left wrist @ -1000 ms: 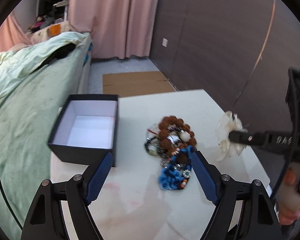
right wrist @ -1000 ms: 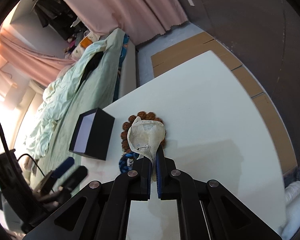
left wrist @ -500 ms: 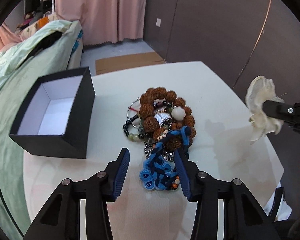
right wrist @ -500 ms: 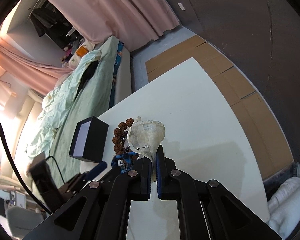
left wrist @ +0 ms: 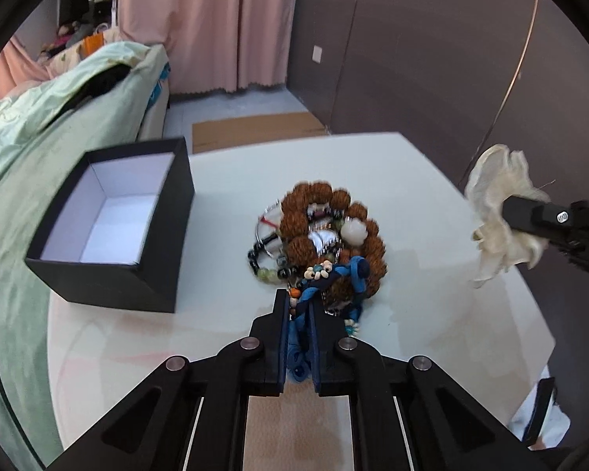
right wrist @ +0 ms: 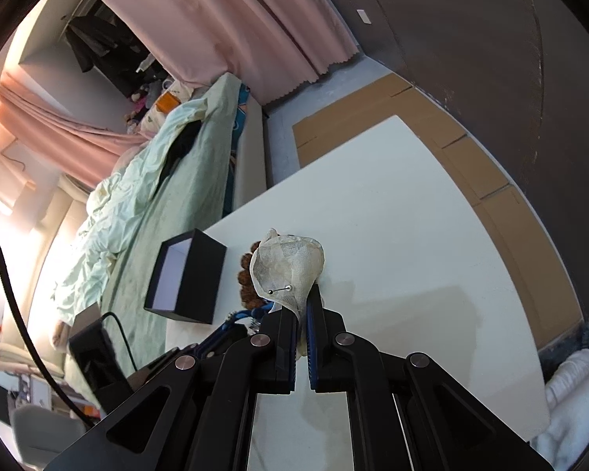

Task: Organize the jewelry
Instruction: 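Carry the blue item into the black box with the left tool while the right tool carries the pouch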

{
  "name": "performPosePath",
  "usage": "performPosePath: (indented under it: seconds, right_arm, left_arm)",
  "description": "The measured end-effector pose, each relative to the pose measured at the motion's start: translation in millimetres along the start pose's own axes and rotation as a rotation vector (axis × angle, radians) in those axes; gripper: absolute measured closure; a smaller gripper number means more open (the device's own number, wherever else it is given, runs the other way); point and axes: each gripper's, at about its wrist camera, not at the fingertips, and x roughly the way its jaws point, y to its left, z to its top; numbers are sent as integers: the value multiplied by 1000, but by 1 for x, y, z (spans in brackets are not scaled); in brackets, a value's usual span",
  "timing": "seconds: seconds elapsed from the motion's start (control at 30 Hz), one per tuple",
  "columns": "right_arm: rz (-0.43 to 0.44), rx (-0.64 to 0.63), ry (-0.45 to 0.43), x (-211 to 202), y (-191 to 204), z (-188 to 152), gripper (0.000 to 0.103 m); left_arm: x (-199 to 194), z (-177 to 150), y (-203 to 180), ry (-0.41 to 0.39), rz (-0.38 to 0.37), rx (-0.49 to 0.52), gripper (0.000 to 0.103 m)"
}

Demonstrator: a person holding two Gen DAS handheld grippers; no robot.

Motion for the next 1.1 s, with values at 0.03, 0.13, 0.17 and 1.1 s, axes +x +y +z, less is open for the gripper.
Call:
performPosePath:
  seconds: [0.03,0.13,0.17,1.1]
  right_arm:
    - [5,1,-4,0,1,0,97]
    - [21,-8,-21,0,6,0,97]
    - [26,-13,-28,-2,9,-1,97]
    - [233,-74,-40,66,81,7,97]
  left_arm:
    - [-4,2,0,-10,0,-2,94]
    - [-17,6,3,-44,-9,-18,94]
    - [-21,8,4,-56,-13,-24,94]
    - [-57,54,116,-223,15,-290,94]
